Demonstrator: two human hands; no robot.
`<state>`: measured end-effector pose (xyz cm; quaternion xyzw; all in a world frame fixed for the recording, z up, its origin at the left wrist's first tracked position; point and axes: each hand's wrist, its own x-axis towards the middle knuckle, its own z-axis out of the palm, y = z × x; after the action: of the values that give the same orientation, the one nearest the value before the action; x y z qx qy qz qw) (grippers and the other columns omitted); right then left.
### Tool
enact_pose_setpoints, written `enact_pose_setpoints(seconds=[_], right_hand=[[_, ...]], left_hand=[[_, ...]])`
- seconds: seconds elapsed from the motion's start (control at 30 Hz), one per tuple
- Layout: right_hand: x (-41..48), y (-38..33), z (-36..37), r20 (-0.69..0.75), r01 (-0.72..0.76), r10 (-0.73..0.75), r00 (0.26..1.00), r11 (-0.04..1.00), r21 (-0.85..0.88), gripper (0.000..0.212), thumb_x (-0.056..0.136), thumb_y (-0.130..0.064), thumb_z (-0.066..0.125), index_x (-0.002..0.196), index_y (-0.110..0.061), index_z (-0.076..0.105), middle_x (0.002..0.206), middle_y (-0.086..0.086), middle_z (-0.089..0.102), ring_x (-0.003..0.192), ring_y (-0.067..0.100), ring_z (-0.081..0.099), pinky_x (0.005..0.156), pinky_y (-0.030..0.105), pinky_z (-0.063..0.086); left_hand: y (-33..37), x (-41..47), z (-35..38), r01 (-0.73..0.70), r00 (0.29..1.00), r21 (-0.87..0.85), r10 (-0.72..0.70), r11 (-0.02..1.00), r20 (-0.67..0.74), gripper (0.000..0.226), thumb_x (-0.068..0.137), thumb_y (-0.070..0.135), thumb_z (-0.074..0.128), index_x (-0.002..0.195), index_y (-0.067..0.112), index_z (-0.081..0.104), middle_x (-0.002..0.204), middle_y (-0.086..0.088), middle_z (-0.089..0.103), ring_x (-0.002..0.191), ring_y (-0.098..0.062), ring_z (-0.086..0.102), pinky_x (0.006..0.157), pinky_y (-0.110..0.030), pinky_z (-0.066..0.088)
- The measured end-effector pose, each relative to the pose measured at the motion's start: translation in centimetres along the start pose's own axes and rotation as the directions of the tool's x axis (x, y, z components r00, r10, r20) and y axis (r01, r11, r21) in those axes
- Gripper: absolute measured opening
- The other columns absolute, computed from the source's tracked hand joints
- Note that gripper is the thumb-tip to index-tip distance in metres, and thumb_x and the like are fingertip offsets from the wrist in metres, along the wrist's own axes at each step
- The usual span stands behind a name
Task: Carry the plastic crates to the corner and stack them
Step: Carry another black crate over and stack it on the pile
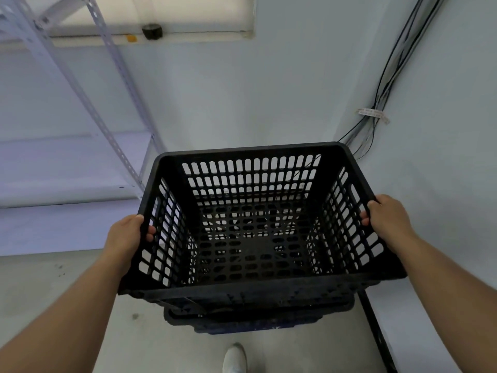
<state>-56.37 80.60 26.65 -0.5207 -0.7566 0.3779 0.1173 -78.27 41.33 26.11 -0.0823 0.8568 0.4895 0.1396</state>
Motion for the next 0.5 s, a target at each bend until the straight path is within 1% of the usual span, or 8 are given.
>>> enact_pose_setpoints(seconds=[0.1,0.2,0.3,0.37,0.43,0.5], right_hand=[[-0.5,-0.1,-0.2,0.027,-0.001,0.001,1.000,1.000,0.009,0.021,0.095,-0.005,0.035,0.100,0.001,0.055,0.087,0.018,0.060,0.061,0.020,0.054,0.052,0.026,0.039],[-1.3,-0.2,-0.4,0.065,-0.023,0.016,0.998,0.994,0.110,0.019,0.095,-0.001,0.035,0.099,0.004,0.053,0.081,0.020,0.056,0.050,0.014,0.054,0.045,0.023,0.040],[-1.6,0.3,-0.3,0.044,-0.031,0.028,0.999,0.997,0.077,0.023,0.094,-0.006,0.036,0.099,0.001,0.057,0.086,0.019,0.061,0.058,0.020,0.053,0.051,0.026,0.040],[-1.9,0.6,-0.4,0.042,-0.030,0.027,0.999,0.997,0.075,0.022,0.093,-0.007,0.037,0.099,-0.001,0.058,0.086,0.017,0.062,0.060,0.021,0.054,0.052,0.027,0.041],[-2.1,0.9,-0.7,0.043,-0.022,0.019,0.999,0.997,0.072,0.021,0.094,-0.008,0.037,0.099,-0.002,0.057,0.084,0.015,0.062,0.059,0.020,0.054,0.052,0.026,0.039],[-2.5,1.1,-0.9,0.039,-0.013,0.010,0.999,0.997,0.080,0.021,0.094,-0.008,0.037,0.097,-0.003,0.056,0.078,0.012,0.060,0.058,0.019,0.054,0.051,0.026,0.038]], left_hand=[[-0.1,-0.3,-0.2,0.001,1.000,0.012,-0.001,1.000,0.008,0.038,0.099,0.021,0.037,0.101,-0.006,0.063,0.074,-0.013,0.060,0.061,-0.025,0.051,0.053,-0.032,0.036],[-0.3,-0.8,-0.7,0.022,1.000,0.018,-0.022,1.000,0.003,0.039,0.098,0.022,0.037,0.104,-0.006,0.062,0.074,-0.012,0.060,0.061,-0.024,0.051,0.054,-0.032,0.036],[-0.6,-1.1,-0.9,0.047,0.999,0.020,-0.047,0.999,-0.004,0.039,0.096,0.022,0.037,0.105,-0.006,0.062,0.075,-0.012,0.061,0.062,-0.024,0.052,0.054,-0.032,0.036],[-0.9,-1.5,-1.0,0.052,0.999,0.014,-0.052,0.999,-0.007,0.040,0.096,0.023,0.037,0.106,-0.006,0.063,0.075,-0.012,0.061,0.062,-0.024,0.052,0.054,-0.032,0.036],[-1.2,-1.8,-0.9,0.051,0.999,0.018,-0.051,0.999,-0.013,0.040,0.097,0.024,0.037,0.105,-0.005,0.063,0.074,-0.011,0.061,0.062,-0.024,0.051,0.055,-0.032,0.036],[-1.4,-2.1,-0.8,0.049,0.999,0.020,-0.048,0.999,-0.019,0.040,0.097,0.024,0.037,0.105,-0.004,0.064,0.074,-0.011,0.060,0.061,-0.023,0.051,0.054,-0.032,0.035]])
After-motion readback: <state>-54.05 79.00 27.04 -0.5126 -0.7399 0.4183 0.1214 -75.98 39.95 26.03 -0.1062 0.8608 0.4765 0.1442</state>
